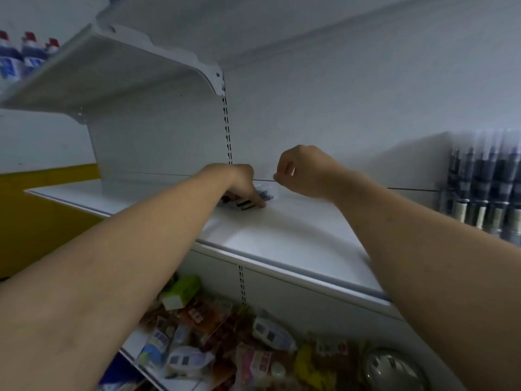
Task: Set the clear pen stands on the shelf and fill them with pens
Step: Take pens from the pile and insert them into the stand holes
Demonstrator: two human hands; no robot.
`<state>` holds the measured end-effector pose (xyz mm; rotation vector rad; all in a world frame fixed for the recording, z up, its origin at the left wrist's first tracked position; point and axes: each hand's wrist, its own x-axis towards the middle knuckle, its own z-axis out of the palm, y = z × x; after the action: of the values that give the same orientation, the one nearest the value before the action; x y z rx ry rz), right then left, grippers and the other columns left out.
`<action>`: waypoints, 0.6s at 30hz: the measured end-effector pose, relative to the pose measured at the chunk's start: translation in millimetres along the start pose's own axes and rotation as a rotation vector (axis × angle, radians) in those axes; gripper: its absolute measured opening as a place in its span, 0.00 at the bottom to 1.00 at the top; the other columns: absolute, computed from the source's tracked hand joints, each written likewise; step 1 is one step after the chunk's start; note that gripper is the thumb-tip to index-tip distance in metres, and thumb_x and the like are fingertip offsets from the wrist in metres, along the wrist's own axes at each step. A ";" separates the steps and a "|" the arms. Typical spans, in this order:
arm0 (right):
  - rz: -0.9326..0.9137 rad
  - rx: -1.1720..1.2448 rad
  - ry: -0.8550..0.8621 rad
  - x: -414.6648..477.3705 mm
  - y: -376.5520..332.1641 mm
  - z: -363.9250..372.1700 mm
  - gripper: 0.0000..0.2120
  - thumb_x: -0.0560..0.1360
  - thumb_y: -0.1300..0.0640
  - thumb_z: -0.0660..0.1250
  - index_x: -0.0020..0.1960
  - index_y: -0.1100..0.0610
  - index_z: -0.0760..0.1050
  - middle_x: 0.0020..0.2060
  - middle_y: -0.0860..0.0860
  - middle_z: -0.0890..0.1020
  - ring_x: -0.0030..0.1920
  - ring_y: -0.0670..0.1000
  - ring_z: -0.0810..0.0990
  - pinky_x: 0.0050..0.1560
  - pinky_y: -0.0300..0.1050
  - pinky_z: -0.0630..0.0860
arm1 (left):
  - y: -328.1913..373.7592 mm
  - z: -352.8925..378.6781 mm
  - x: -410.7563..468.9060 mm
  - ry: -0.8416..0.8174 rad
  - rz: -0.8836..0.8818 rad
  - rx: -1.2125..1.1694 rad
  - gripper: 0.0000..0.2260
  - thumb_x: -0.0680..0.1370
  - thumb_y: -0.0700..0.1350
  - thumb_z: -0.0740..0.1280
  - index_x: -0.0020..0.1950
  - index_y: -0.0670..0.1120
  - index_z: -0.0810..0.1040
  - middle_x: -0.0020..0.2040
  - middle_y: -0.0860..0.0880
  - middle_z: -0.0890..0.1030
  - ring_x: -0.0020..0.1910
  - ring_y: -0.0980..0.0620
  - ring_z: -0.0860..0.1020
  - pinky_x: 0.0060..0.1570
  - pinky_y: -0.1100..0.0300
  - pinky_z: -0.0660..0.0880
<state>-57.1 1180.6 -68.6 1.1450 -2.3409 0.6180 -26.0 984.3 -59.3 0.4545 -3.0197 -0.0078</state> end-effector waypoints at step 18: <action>0.000 0.032 0.015 -14.7 -5.6 -11.4 0.07 0.78 0.54 0.70 0.44 0.55 0.84 0.40 0.49 0.84 0.44 0.56 0.83 0.48 0.49 0.83 | 27.6 8.3 -26.1 -0.037 0.117 0.127 0.16 0.81 0.55 0.68 0.40 0.47 0.69 0.40 0.48 0.73 0.36 0.49 0.72 0.40 0.55 0.70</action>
<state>-42.1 1192.9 -67.0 1.1510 -2.3263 0.6637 -10.0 1018.3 -69.3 0.2897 -3.0900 0.1858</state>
